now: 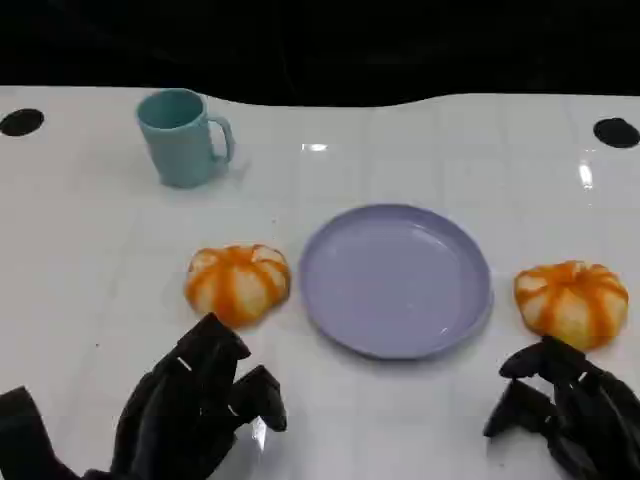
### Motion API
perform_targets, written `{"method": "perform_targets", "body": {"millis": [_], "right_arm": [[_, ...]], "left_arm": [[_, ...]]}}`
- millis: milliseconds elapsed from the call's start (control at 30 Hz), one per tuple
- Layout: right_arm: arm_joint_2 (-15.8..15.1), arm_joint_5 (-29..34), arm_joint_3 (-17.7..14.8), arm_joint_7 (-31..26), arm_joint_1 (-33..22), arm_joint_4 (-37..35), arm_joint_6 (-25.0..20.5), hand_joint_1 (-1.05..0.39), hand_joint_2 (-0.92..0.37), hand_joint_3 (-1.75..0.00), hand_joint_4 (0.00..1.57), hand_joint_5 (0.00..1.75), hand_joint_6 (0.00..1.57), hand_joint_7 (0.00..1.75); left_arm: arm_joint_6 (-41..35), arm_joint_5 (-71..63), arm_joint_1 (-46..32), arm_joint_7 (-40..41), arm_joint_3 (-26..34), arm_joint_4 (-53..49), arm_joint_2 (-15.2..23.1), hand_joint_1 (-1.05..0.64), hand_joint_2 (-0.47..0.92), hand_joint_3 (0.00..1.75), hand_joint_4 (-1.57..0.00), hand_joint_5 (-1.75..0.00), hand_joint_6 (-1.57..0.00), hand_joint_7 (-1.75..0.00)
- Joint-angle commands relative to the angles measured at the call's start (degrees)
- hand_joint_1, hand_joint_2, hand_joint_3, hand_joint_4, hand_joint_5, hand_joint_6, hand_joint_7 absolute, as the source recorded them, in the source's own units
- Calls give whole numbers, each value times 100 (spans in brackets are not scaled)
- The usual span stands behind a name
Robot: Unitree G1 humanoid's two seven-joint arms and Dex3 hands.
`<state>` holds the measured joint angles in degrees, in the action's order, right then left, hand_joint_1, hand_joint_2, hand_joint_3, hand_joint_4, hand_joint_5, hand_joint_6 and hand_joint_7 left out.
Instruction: Grasp the bread from the table and place it into the plate.
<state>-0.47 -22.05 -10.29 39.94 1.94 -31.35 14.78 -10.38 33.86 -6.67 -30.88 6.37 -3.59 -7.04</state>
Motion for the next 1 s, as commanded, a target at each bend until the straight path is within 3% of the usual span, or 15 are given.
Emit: {"method": "perform_targets", "body": {"millis": [33,833,867,900,1000], "right_arm": [[-92,6,-17,-34,-53,61,-6,-55,-92,-24,63,153,59,122],[-118,6,-29,-9,-8,9,-17,-54,-92,-26,63,150,59,118],[-99,-26,-36,25,8,-2,-7,-54,-92,-25,63,150,59,118],[-85,-54,-43,52,20,-9,-6,-54,-92,-25,63,151,59,118],[-49,-70,-72,-3,61,-35,4,-54,-92,-25,64,151,60,117]], "left_arm": [[22,-16,-6,56,30,19,69,-52,92,35,-80,-175,-53,-175],[-8,-14,30,31,25,18,103,-52,92,35,-79,-175,-52,-175],[423,-313,90,-37,-33,-82,168,-52,92,35,-79,-175,-52,-175],[760,-544,136,-91,-77,-166,214,-54,92,40,-65,-163,-51,-137],[1111,-997,270,-49,-230,-125,387,-52,92,37,-48,-140,-59,-76]]}}
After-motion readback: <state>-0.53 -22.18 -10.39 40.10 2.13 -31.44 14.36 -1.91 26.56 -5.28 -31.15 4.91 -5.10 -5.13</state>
